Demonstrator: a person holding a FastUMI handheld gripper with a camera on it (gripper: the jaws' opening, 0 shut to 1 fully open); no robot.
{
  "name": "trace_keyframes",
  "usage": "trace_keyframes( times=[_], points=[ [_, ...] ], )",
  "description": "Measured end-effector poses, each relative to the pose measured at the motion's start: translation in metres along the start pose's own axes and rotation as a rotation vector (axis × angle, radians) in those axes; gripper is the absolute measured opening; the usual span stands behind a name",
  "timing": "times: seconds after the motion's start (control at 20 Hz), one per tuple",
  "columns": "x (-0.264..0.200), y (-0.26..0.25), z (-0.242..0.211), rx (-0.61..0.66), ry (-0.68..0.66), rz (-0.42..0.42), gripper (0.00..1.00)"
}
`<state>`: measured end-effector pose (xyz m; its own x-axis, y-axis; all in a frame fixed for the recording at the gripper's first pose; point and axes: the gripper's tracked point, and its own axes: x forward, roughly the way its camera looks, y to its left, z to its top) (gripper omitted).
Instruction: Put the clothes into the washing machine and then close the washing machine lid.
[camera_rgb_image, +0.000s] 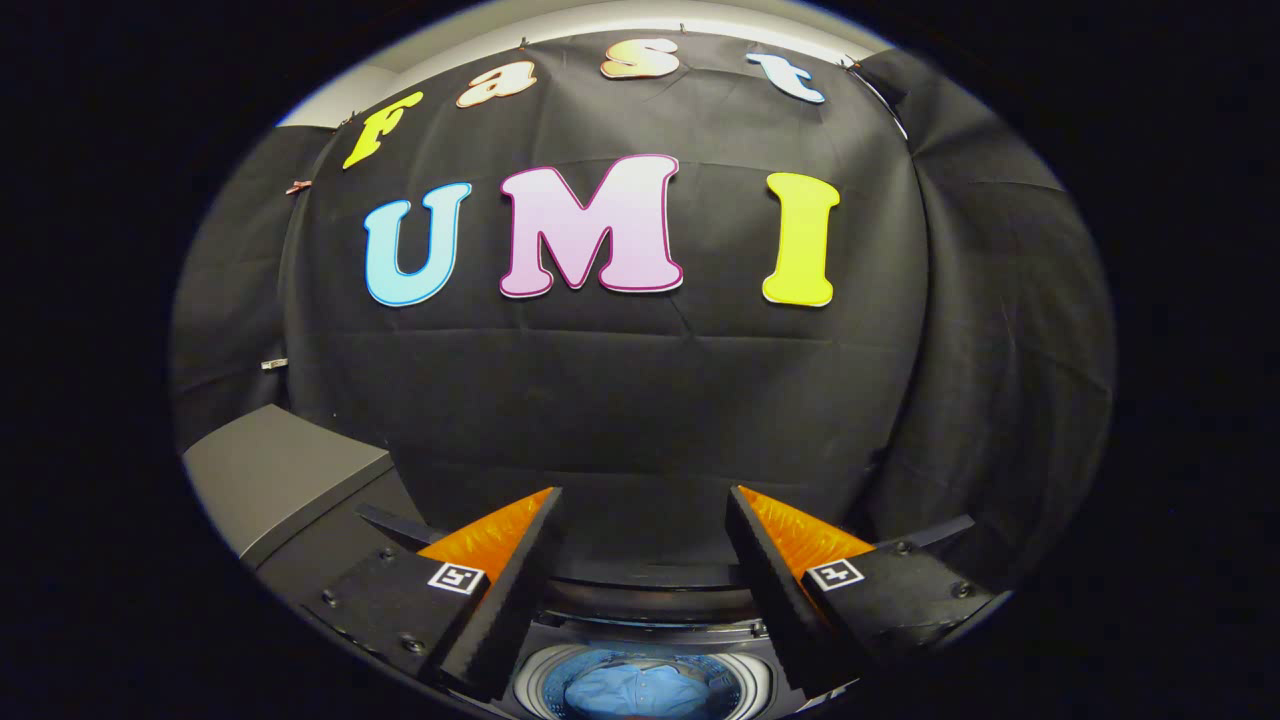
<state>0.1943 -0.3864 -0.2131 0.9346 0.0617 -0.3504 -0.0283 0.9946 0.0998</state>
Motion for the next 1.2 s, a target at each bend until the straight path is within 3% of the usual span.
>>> trace_keyframes(
  times=[0.55,0.85,0.95,1.15,1.2],
  points=[
    [-0.027,0.003,-0.018,0.001,0.034,0.020,1.00],
    [-0.045,0.006,-0.036,0.020,0.118,0.032,1.00],
    [-0.052,0.008,-0.049,0.031,0.183,0.036,1.00],
    [-0.069,0.016,-0.117,-0.059,0.508,0.075,0.99],
    [-0.074,0.019,-0.126,-0.047,0.532,0.090,1.00]
  ],
)
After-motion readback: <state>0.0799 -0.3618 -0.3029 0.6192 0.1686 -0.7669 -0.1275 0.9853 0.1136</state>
